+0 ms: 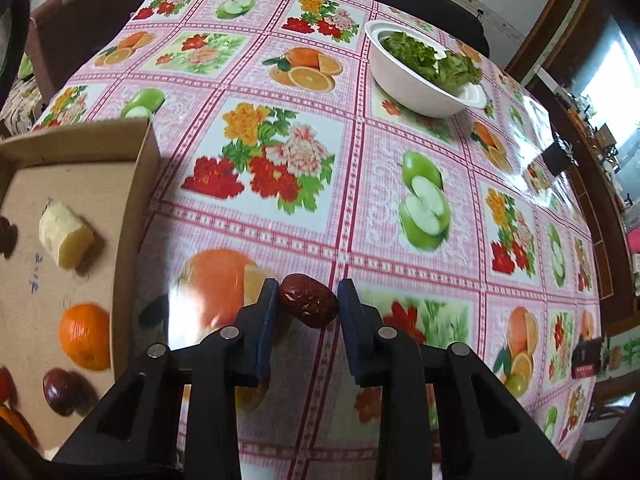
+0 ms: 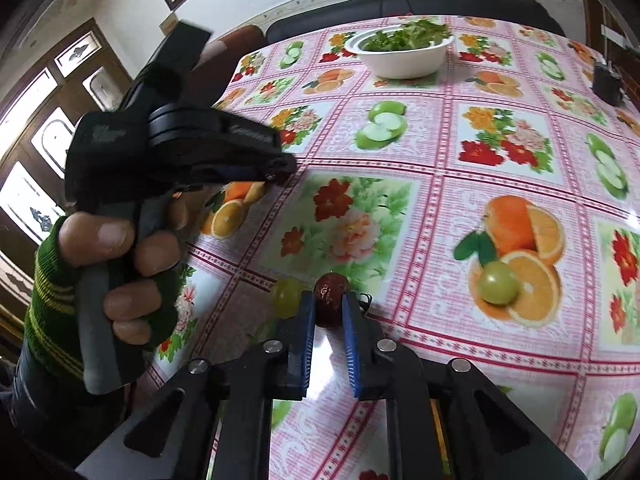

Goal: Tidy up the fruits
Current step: 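Grasp a red date with the left tool while the right tool grasps another red date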

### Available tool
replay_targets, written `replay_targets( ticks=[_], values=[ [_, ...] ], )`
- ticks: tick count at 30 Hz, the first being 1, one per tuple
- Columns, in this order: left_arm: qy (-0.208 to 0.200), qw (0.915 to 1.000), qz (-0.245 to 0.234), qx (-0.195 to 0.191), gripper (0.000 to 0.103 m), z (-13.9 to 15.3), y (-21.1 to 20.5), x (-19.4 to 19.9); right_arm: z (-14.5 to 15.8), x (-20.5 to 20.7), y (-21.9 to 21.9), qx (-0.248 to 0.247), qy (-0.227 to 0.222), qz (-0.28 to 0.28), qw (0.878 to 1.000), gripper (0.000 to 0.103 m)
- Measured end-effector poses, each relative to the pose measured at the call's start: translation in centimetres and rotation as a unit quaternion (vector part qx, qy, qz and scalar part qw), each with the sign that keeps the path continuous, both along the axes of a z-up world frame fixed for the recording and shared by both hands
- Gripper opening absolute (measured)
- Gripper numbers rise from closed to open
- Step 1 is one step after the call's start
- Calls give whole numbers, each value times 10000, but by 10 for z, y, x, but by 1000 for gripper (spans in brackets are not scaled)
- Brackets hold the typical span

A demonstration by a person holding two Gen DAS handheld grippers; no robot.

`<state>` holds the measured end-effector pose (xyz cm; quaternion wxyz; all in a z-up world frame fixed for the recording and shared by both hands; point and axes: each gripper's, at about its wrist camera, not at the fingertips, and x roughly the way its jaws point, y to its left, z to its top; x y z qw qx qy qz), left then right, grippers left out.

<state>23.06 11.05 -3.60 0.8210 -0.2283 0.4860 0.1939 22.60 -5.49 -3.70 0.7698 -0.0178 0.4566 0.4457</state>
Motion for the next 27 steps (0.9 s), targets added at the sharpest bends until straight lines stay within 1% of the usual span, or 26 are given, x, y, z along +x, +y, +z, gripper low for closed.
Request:
replay_targets(
  ticks=[1,2,3,5,8,11,12,16,19,22,24,26,27],
  values=[
    [-14,10000,-23,-25,27,0,0,-2,0,0,-2,28,8,-23,10000,9],
    [-30,10000,-38,-38,27,1,-1,-6,1,-1,-4,17,-5,-52,10000,13],
    [-44,10000,-46,-66,27,3,-2,-10,1,-1,-4,-33,-24,-48,10000,14],
    [-124,9998,-54,-119,27,8,-3,-19,0,-1,-2,-128,-33,-30,9999,14],
    [-205,9996,-105,-132,27,16,-5,-30,3,-5,5,-213,-218,25,9995,14],
    [-292,9993,-169,-138,27,23,-7,-42,7,-10,8,-163,-290,185,9993,14],
    [-315,9992,-188,-147,27,26,-8,-45,9,-13,9,-160,-356,254,9989,14],
    [-389,9986,-307,-203,27,30,-12,-56,3,-17,22,-584,-762,444,9944,15],
    [-431,9983,-328,-215,27,34,-11,-63,0,-12,28,-611,-865,523,9930,15],
    [-486,9981,-319,-206,27,38,-7,-71,1,-5,33,-656,-878,506,9927,17],
    [-554,9975,-401,-199,27,41,-9,-76,-1,-1,35,-660,-843,466,9932,19],
    [-617,9966,-511,-168,27,45,-13,-84,-7,5,36,-582,-610,508,9951,30],
    [-644,9962,-560,-173,27,46,-15,-88,-6,5,36,-484,-587,514,9958,32]
  ],
)
